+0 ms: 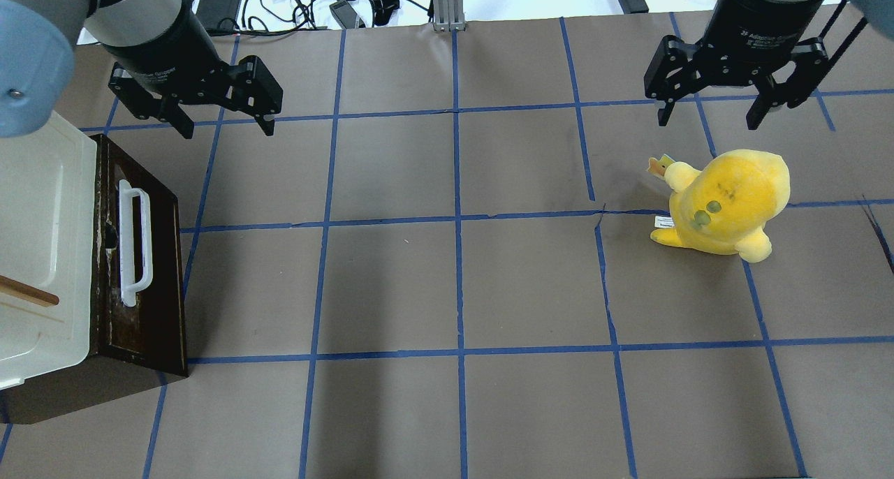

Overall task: Pull drawer sideways
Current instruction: 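Move the left gripper toward the white drawer handle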

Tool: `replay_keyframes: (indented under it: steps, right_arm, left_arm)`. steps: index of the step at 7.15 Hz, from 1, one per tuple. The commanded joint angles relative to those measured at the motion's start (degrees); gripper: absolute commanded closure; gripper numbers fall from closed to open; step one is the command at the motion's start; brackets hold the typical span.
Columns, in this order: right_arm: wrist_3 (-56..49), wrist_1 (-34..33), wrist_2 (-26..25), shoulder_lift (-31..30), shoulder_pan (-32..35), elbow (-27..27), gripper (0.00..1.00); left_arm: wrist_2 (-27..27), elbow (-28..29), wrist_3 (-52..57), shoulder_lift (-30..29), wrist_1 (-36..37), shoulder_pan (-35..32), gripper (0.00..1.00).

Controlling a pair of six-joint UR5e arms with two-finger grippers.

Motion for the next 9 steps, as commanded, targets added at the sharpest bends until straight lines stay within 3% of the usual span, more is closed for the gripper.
replay_keyframes:
  steps: [1,6,7,8,9]
  right_arm:
    - [0.00,0.00,0.00,0.00,0.00,0.00,0.00]
    - [0.00,0.00,0.00,0.00,0.00,0.00,0.00]
    - [0.00,0.00,0.00,0.00,0.00,0.00,0.00]
    - [0.00,0.00,0.00,0.00,-0.09,0.00,0.00]
    - [0.00,0.00,0.00,0.00,0.00,0.00,0.00]
  left_arm:
    - [0.14,-0.28,-0.16,-0.25,0.25,-0.08,0.00]
    - [-0.48,-1.41,-3.92,-2.79,1.66,-0.43,0.00]
    - [3.79,-2.55,-8.21,-5.33,6.80,-0.78,0.00]
    - [12.70,-2.74,-9.47,-7.53,9.37,-2.53,0.00]
    - [16.27,-2.83,-13.40,-9.29,9.31,-5.33,0.00]
